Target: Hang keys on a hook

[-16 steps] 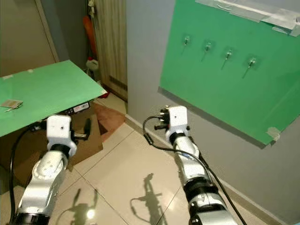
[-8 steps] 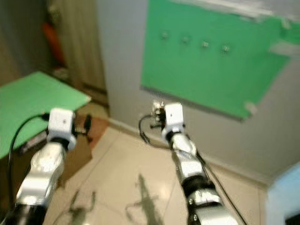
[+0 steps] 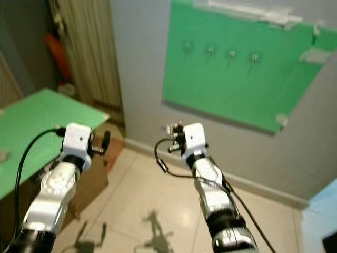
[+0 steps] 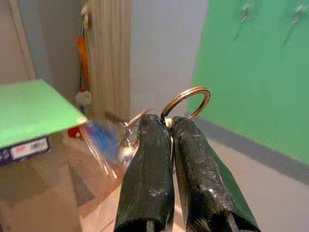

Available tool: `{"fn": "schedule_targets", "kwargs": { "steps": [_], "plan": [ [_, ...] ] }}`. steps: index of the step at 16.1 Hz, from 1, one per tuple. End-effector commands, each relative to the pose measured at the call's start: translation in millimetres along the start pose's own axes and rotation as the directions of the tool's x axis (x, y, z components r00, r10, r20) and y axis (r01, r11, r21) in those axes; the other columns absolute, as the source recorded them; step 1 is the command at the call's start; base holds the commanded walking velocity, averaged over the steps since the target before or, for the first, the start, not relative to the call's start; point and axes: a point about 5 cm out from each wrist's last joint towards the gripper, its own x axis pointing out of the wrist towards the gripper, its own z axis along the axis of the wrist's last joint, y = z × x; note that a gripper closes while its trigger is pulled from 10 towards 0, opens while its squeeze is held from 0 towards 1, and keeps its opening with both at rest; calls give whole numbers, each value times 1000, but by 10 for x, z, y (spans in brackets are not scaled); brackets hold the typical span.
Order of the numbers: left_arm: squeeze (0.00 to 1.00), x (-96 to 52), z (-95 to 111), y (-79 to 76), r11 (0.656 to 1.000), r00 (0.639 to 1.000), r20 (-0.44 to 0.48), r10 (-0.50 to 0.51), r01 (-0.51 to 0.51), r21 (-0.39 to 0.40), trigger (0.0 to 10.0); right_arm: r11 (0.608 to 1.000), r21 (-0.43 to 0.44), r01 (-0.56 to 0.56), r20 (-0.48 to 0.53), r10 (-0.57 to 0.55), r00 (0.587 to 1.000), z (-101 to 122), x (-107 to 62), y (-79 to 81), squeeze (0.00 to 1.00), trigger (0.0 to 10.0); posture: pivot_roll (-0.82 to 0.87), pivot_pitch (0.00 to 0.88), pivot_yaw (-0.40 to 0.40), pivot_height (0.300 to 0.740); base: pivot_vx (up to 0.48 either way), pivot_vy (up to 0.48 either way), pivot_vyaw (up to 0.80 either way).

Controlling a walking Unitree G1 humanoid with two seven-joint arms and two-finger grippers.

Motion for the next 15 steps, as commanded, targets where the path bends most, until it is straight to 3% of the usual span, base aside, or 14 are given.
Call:
{"fn": "schedule_targets", "kwargs": {
  "steps": [1,5,15],
  "plan": [
    [0,39,108,-71,999,998,37,-42,42,12,10000,1000,-6,15,23,-14,1000,56,-7,-46,0,0,44,0,-14,740,439,0,0],
    [0,66,166,-84,998,997,47,-58,57,24,10000,1000,16,25,39,-25,999,173,59,-37,0,0,39,0,-7,740,441,0,0],
    [0,71,197,-83,997,996,48,-75,74,39,10000,1000,-9,19,41,-19,999,257,119,-23,0,0,40,0,-11,740,444,0,-707]
  ]
}}
